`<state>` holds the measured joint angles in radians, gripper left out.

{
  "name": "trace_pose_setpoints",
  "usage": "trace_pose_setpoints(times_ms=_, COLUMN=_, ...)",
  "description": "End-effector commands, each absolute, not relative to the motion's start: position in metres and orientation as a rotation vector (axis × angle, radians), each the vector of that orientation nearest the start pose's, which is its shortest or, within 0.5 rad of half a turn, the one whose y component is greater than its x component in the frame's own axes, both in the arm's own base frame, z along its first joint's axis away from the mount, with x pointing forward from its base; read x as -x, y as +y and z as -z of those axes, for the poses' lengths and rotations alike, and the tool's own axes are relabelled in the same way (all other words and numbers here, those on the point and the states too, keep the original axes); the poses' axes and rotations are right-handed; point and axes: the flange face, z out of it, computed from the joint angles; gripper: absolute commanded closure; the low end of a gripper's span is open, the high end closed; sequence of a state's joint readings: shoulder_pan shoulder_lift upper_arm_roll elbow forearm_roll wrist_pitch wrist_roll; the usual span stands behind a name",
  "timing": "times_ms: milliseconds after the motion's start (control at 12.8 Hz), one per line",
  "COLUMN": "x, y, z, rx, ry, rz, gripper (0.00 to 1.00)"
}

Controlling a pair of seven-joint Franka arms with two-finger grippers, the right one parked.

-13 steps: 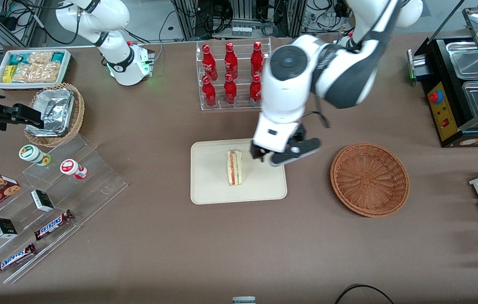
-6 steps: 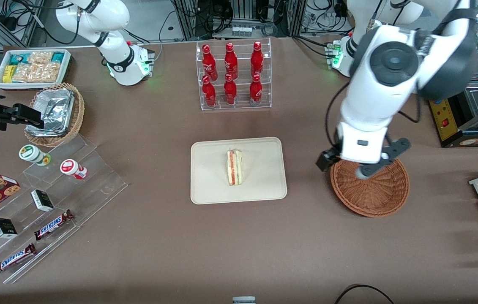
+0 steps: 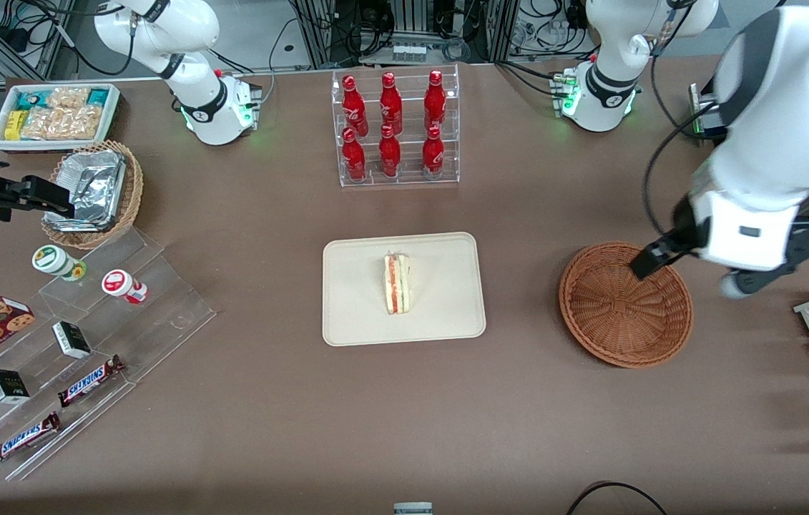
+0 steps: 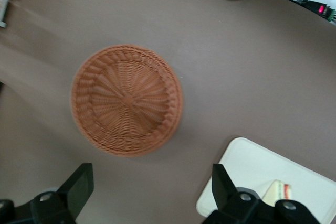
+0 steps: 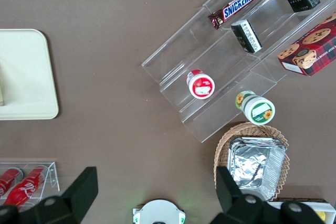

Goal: Place sandwich from basket to tray

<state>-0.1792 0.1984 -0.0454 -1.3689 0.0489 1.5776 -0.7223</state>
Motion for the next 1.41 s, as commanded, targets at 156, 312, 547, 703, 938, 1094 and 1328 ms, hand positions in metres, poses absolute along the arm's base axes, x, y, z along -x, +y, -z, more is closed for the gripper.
trace_pose_setpoints(times_ms=156, x=-0.573, y=-0.075, z=-0.613, rx=3.057, ry=-0.635, rz=0.001, gripper=0.00)
trace_pose_setpoints(times_ms=312, x=-0.568, y=-0.056, z=-0.614, rx=3.067, ry=-0.569, rz=-0.005, gripper=0.00)
trace_pose_setpoints(times_ms=547, x=-0.549, y=-0.043, z=-0.624, rx=3.120, ry=-0.325, rz=-0.028, gripper=0.00)
trace_pose_setpoints(times_ms=703, x=-0.541, y=-0.029, z=-0.633, rx=3.157, ry=-0.252, rz=-0.027, gripper=0.00)
trace_pose_setpoints(times_ms=938, x=-0.528, y=-0.026, z=-0.637, rx=3.189, ry=-0.188, rz=-0.043, gripper=0.00)
trace_pose_setpoints(times_ms=1094, x=-0.534, y=-0.028, z=-0.641, rx=3.197, ry=-0.180, rz=-0.019, gripper=0.00)
trace_pose_setpoints(times_ms=1328, x=-0.549, y=-0.028, z=-0.646, rx=3.186, ry=-0.172, rz=0.002, gripper=0.00)
